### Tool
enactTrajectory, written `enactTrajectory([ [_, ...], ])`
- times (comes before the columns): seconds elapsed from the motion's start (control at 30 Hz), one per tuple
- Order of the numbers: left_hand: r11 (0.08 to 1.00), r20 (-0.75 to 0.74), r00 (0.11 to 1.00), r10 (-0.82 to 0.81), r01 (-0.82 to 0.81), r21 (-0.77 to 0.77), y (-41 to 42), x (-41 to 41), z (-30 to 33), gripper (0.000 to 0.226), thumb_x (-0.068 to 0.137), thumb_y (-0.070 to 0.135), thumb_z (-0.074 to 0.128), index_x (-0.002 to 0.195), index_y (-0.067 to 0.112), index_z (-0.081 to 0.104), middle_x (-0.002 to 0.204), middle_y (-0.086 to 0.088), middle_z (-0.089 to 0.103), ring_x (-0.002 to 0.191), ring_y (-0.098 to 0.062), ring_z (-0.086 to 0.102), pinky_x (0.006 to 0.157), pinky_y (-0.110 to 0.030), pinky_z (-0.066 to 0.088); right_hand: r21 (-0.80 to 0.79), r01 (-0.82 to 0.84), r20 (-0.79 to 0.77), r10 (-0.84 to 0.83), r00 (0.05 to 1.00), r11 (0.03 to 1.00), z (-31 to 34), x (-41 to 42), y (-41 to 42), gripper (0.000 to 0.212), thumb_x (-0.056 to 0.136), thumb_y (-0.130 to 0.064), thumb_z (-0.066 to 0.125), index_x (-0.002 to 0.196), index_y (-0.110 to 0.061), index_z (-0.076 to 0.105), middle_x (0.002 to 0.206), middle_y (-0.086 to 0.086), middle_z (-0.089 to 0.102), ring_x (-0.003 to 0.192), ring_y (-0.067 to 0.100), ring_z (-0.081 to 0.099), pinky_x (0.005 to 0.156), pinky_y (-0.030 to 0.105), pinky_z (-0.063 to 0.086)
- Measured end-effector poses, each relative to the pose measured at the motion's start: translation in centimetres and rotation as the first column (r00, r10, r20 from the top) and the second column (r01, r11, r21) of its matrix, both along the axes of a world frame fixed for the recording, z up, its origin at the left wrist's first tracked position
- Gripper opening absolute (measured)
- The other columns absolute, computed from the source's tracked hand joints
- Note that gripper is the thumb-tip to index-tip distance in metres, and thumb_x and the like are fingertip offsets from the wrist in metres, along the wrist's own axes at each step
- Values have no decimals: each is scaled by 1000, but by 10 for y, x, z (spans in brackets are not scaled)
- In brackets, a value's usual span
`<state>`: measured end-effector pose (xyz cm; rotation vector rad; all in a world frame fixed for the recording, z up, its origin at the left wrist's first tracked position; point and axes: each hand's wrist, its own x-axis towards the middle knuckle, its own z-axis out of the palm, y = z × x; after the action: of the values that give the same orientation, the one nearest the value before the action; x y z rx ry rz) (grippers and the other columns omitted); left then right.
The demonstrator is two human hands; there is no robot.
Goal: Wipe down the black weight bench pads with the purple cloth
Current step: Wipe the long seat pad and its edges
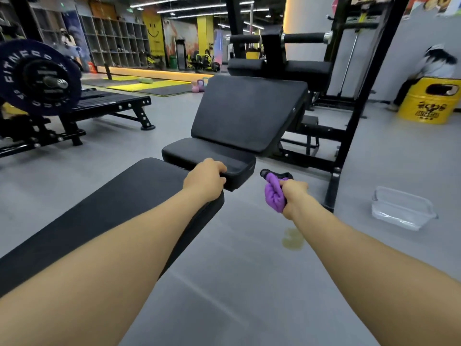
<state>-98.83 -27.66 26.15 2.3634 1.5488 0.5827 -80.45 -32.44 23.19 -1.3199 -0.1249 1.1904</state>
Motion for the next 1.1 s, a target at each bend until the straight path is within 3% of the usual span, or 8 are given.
enactTrajectory([
  [0.2,996,38,998,-53,55,-76,53,20,-15,36,93,23,54,129,23,53,132,3,49,120,-23,50,99,-39,42,35,88,-269,-75,960,996,-5,4,52,39,87,4,46,60,-23,37,52,-1,54,29,16,43,35,12,39],
  [0.43,993,-14,994,-104,103,-66,81,45,-21,36,91,26,58,126,22,55,127,3,50,117,-21,50,89,-33,41,52,211,-331,-183,926,976,-25,23,90,40,82,-1,62,58,-20,35,56,-7,49,31,13,43,38,13,41],
  [0.5,993,-35,993,-112,111,-41,86,54,-25,32,89,25,60,121,22,58,125,3,51,114,-21,51,87,-33,42,66,239,-229,-218,949,969,-36,24,100,32,77,-3,63,65,-21,39,70,-6,53,38,16,51,46,19,48],
  [0.57,994,-47,993,-104,104,-17,89,58,-31,29,88,23,62,117,22,60,121,4,52,110,-21,52,84,-32,41,65,190,4,-190,982,980,-51,18,114,15,81,-20,56,79,-33,49,105,3,55,72,26,65,70,36,57],
  [0.63,995,-58,993,-100,100,2,93,61,-34,31,86,22,64,117,24,61,119,5,53,109,-20,53,84,-31,41,97,49,214,-69,974,994,-61,9,123,25,82,-30,56,104,-37,50,129,7,46,102,30,58,93,41,50],
  [0.7,996,-56,994,-89,90,22,97,64,-35,32,83,22,68,114,24,63,115,6,56,108,-18,54,84,-31,42,120,-88,379,36,925,989,-65,-4,125,52,84,-31,60,132,-32,40,134,1,39,110,26,51,98,37,44],
  [0.8,997,-71,995,-64,66,26,101,67,-34,32,79,22,72,110,23,66,107,6,60,103,-19,57,77,-27,39,103,-68,621,-11,783,992,-74,-21,116,50,90,-29,56,136,-18,43,131,8,46,102,22,54,92,32,43],
  [1.1,992,-111,991,-80,90,90,104,67,-37,30,79,24,73,109,24,69,86,14,51,93,-14,56,73,-22,32,200,103,596,-204,777,974,-67,6,149,36,92,-20,56,129,-20,57,129,5,51,111,23,55,94,22,38],
])
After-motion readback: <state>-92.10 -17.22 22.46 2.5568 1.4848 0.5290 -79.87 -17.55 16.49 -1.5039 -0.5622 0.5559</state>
